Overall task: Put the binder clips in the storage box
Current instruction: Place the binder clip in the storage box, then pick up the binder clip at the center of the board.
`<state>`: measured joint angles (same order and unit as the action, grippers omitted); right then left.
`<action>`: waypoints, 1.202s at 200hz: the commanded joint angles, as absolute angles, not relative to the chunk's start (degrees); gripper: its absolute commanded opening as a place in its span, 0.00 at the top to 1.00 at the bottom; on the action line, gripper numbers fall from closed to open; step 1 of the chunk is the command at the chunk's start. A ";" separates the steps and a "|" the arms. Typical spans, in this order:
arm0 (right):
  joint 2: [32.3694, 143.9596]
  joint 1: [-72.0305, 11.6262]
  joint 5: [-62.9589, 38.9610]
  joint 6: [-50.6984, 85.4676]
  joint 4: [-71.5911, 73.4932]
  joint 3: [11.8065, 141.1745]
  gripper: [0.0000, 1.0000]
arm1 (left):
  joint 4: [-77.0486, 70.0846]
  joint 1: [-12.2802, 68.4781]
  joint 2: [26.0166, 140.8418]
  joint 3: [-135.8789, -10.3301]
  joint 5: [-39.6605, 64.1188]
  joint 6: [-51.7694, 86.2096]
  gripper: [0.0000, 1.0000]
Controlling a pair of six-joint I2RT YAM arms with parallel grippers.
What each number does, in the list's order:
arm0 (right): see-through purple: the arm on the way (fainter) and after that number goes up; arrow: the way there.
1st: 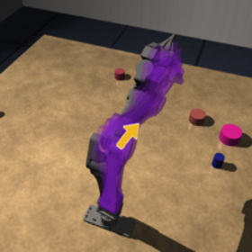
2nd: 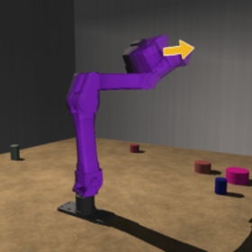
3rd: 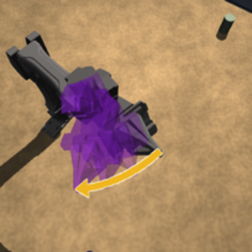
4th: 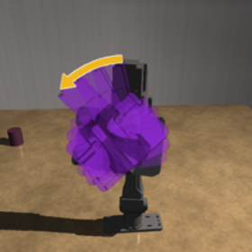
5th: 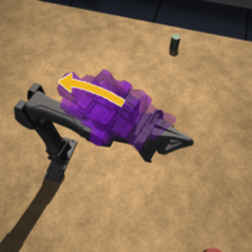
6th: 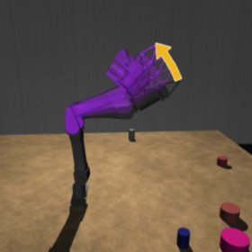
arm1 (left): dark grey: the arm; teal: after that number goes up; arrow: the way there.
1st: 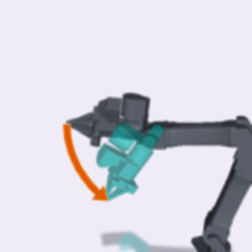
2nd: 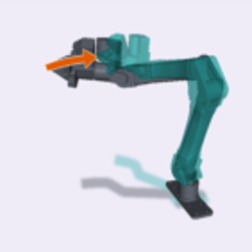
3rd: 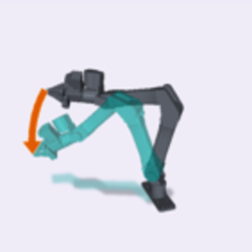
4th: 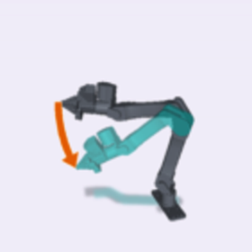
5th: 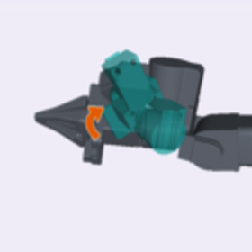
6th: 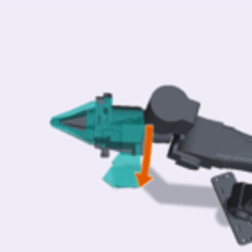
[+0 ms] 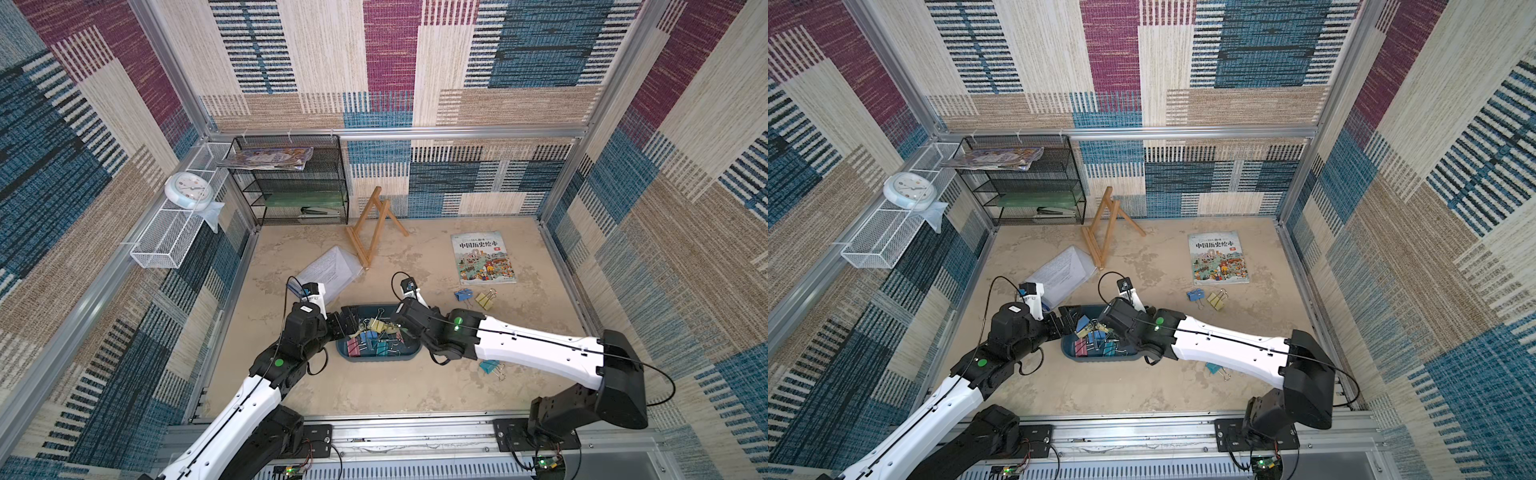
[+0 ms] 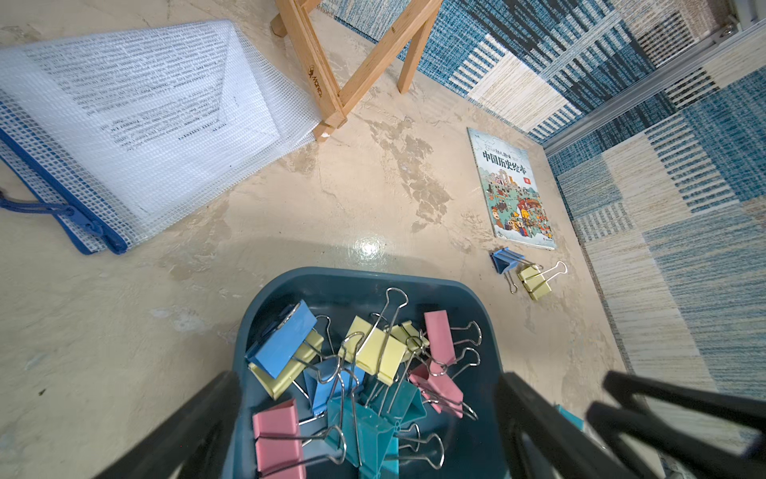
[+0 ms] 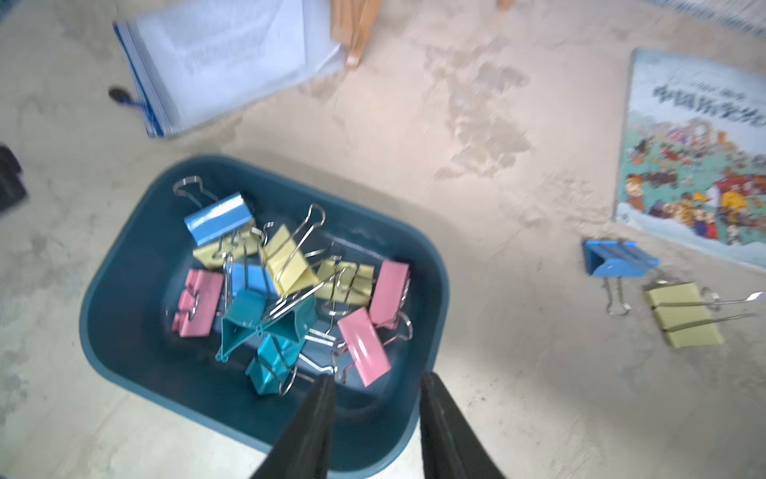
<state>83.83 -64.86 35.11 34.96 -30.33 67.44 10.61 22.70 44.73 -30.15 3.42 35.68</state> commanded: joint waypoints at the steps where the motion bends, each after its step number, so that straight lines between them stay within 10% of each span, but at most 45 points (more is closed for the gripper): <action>1: 79.59 -61.76 45.16 33.19 -22.89 64.86 0.58 | 9.77 22.68 44.87 -30.05 3.52 35.93 0.01; 118: 76.93 -22.17 8.53 46.93 -7.65 47.95 0.57 | 11.69 22.67 42.36 -29.53 1.93 34.14 0.01; 240: 93.32 -15.56 -4.88 49.07 -2.68 51.92 0.63 | 13.36 22.66 40.88 -28.94 0.55 32.78 0.01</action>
<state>92.16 -15.55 -3.20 49.58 -3.53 50.78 13.50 22.70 41.10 -29.06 1.26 33.61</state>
